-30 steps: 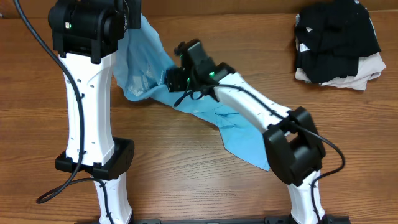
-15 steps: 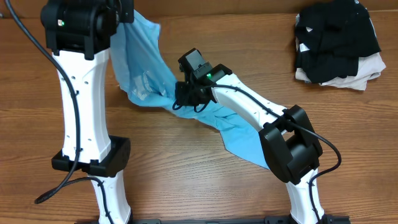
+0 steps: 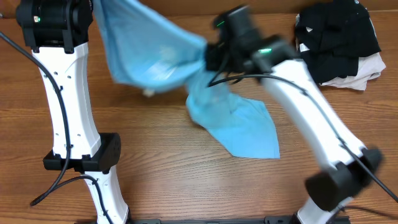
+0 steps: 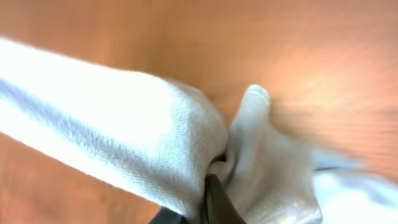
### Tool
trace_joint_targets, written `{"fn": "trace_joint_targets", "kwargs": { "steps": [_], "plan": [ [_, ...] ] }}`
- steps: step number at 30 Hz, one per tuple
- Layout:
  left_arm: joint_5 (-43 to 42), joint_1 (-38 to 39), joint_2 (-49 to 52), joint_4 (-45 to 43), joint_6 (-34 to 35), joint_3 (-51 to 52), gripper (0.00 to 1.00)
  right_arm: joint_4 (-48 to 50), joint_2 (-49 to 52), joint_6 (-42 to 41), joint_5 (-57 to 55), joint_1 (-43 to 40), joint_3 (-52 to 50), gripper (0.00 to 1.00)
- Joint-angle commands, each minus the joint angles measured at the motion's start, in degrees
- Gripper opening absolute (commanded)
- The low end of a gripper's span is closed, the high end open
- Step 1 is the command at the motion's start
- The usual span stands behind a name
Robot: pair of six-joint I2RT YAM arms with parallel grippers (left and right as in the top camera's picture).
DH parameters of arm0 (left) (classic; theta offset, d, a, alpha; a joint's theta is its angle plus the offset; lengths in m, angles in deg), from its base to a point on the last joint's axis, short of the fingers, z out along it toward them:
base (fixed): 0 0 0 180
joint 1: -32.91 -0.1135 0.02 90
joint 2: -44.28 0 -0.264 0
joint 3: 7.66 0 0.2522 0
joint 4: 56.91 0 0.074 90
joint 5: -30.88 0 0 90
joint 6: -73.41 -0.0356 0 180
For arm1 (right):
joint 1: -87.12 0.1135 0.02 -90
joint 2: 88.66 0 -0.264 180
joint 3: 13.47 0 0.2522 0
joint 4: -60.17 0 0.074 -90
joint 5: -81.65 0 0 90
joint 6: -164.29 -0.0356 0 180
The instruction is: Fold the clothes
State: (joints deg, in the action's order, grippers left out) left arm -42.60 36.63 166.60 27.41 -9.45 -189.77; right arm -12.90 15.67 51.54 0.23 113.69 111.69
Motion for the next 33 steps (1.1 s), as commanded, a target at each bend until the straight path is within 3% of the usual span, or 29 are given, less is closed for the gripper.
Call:
{"fn": "trace_joint_targets", "kwargs": {
  "steps": [1, 10, 15, 19, 24, 28, 33],
  "plan": [
    [-3.63, 0.04, -4.44, -2.62, 0.79, -3.04, 0.04, -0.96, -5.38, 3.58, -5.62, -3.04, 2.36, 0.04],
    [-17.14, 0.04, -14.53, -11.47, 0.63, -3.26, 0.04, -5.75, -5.95, 2.54, -2.03, -3.74, 0.35, 0.04],
    [-20.41, 0.04, -17.29, -12.31, 0.61, -3.26, 0.04, -4.13, -3.89, -1.75, 0.87, -0.94, -5.22, 0.13],
    [-21.05, 0.04, -17.49, -12.79, 0.61, -3.26, 0.04, 0.09, -1.14, -2.62, 7.13, 2.01, -10.36, 0.28],
    [-21.03, 0.04, -17.44, -13.46, 0.59, -3.26, 0.04, 3.56, 0.76, -2.29, 6.82, 5.09, -13.68, 0.72],
    [-21.07, 0.04, -17.44, -12.26, 0.57, -3.23, 0.04, 5.84, 0.81, 1.16, 2.86, 4.44, -13.68, 0.80],
    [-22.32, 0.04, -17.44, -9.05, -0.11, -3.13, 0.04, 9.75, 2.54, 5.03, 2.45, 2.93, -13.68, 0.81]
  ]
}}
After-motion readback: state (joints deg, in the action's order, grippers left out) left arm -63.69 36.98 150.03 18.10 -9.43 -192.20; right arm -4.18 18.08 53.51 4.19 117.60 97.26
